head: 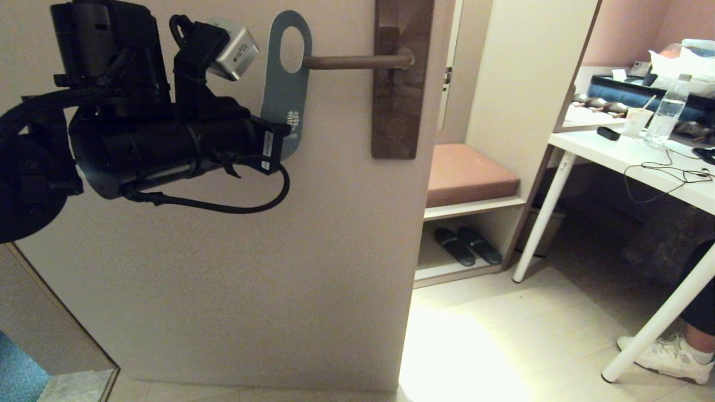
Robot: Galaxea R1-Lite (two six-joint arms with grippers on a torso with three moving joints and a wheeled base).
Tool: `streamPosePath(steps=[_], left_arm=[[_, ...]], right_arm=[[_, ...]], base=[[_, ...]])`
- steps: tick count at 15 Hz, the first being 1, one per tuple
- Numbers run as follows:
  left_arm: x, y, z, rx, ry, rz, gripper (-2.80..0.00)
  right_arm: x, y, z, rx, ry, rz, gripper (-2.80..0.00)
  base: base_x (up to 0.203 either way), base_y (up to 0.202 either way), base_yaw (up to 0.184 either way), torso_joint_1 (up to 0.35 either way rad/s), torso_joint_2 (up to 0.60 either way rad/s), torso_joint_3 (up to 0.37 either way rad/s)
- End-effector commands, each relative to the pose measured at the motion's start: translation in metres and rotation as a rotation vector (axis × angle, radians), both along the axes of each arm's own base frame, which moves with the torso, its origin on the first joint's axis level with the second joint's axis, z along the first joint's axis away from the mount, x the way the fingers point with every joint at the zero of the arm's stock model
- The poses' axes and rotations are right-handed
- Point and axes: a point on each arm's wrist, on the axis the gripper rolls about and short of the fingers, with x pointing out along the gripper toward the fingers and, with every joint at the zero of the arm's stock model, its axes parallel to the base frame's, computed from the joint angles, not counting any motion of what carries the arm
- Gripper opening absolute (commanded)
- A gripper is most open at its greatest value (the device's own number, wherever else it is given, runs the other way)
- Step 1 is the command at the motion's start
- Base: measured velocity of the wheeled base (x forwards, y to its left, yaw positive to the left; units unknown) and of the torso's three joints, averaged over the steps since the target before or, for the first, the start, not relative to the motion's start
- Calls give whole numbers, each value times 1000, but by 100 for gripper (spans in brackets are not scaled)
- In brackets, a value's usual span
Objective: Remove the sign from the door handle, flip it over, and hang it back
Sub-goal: Hang the sign back with the other side facing out
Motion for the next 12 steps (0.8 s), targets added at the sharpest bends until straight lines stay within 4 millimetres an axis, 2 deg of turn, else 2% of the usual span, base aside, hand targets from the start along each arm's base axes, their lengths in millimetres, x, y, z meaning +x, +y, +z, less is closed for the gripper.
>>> streamPosePath(steps=[1,12], left_arm=[[1,-3,-2,5,5,-6,-280],[6,-18,-5,11,9,-15,-280]], right_arm=[[0,0,0,-1,0,1,-280],[0,0,0,-1,0,1,-280]], base=[[0,0,0,0,0,0],[0,0,0,0,0,0]])
